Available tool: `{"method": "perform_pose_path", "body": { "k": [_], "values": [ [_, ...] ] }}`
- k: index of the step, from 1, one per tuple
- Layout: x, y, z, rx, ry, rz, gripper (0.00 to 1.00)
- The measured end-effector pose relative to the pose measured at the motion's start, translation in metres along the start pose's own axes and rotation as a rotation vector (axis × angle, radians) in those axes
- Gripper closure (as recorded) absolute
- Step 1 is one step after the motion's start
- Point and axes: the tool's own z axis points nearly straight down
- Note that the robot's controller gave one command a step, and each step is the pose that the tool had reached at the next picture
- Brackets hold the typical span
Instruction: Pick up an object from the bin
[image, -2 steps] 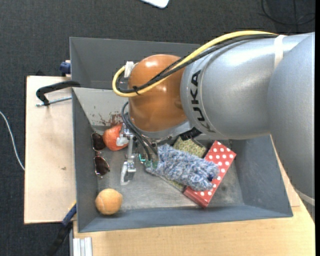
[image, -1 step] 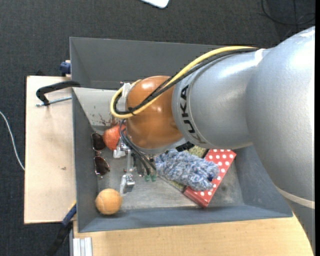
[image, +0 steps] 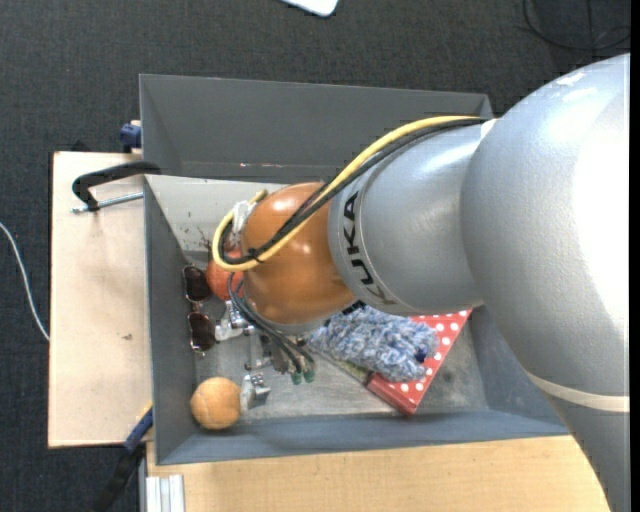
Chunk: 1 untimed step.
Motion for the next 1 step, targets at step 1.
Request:
{"method": "perform_pose_path", "body": {
  "k": [1],
  "values": [
    [-0.0051,0.0126,0.0138,0.000,-0.001,0.067,0.00]
  ]
}}
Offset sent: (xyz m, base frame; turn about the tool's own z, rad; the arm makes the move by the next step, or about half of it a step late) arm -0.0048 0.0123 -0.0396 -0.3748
